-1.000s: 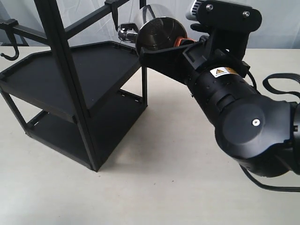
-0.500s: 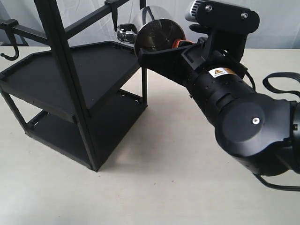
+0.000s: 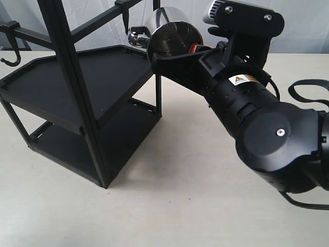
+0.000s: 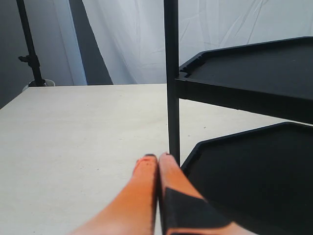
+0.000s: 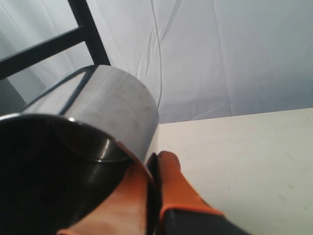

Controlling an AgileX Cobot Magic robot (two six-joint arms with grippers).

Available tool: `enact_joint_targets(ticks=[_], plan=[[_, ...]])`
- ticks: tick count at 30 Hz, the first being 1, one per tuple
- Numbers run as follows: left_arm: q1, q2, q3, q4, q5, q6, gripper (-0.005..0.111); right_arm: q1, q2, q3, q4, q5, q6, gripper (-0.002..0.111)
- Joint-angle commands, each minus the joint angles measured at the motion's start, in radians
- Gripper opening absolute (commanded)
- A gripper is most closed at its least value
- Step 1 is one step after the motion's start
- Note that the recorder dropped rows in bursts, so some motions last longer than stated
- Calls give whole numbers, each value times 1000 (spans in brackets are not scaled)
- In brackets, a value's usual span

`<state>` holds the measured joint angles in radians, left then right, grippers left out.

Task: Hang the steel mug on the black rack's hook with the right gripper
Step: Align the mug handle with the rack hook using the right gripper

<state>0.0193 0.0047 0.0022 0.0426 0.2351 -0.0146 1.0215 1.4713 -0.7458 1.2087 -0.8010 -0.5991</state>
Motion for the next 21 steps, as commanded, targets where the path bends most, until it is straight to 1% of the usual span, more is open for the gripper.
enact_joint_targets(ticks=[1, 21], plan=[[-1, -5, -2, 4, -4, -2, 2, 4, 6, 4, 4, 64, -26, -1], [-1, -5, -2, 4, -4, -2, 2, 4, 6, 4, 11, 116, -26, -1]])
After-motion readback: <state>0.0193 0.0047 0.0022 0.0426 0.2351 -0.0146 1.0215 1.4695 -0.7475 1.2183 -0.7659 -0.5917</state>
